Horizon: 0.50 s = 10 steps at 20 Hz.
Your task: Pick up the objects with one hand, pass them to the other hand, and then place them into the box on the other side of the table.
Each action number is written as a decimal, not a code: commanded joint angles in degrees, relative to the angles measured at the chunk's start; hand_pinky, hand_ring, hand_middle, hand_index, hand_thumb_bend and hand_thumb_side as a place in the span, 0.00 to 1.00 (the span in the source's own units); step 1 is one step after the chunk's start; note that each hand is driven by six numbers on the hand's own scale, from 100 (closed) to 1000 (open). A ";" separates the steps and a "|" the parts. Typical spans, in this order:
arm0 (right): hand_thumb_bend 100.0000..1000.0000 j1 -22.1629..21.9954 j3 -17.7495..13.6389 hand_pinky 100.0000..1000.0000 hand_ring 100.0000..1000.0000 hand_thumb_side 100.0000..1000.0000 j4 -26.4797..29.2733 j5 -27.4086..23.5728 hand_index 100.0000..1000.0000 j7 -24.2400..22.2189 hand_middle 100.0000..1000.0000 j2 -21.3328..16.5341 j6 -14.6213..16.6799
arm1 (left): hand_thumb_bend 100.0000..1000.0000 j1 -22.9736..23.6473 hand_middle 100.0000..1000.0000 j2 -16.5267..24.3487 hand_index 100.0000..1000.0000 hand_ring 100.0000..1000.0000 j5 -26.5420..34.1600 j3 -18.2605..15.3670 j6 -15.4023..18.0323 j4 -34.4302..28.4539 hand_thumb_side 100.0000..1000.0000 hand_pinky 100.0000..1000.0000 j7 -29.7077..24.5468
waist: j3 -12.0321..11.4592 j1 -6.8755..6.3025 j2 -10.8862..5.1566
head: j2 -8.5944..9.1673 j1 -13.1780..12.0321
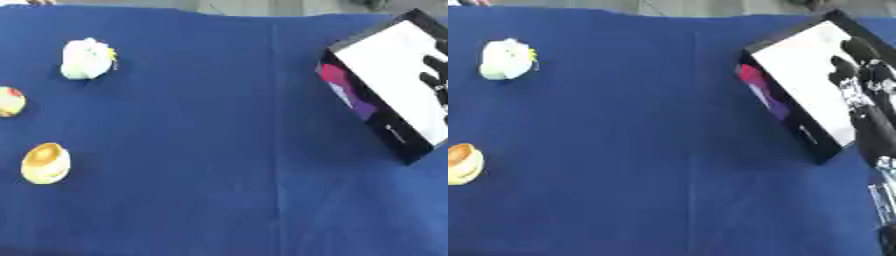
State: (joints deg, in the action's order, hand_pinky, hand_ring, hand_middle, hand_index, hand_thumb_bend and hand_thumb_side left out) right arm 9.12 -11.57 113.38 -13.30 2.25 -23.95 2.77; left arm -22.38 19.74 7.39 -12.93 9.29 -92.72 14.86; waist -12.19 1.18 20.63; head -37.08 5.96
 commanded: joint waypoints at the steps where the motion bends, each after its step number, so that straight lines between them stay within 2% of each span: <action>1: 0.00 0.40 -0.27 0.97 1.00 0.52 1.22 0.18 1.00 -0.08 1.00 -1.20 -0.03 | 0.00 -0.76 0.77 1.92 0.87 0.82 -0.13 0.01 -0.03 -0.89 0.79 0.93 -0.09 | -0.03 -0.13 -1.25 | 0.40 0.11; 10: 0.00 0.43 -0.65 0.98 1.00 0.53 1.22 0.13 1.00 0.41 1.00 -1.42 0.32 | 0.00 -1.88 0.77 3.02 0.88 0.82 -0.88 -0.33 -0.36 -0.97 0.77 0.93 0.13 | -0.10 -0.22 -0.91 | 0.57 -0.96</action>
State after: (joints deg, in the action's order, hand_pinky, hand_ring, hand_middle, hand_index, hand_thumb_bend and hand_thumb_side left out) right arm 9.12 -11.60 113.38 -13.30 2.44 -23.95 2.91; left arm -23.43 20.22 6.98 -12.79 9.09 -92.73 14.89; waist -12.20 1.13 20.65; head -37.08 5.32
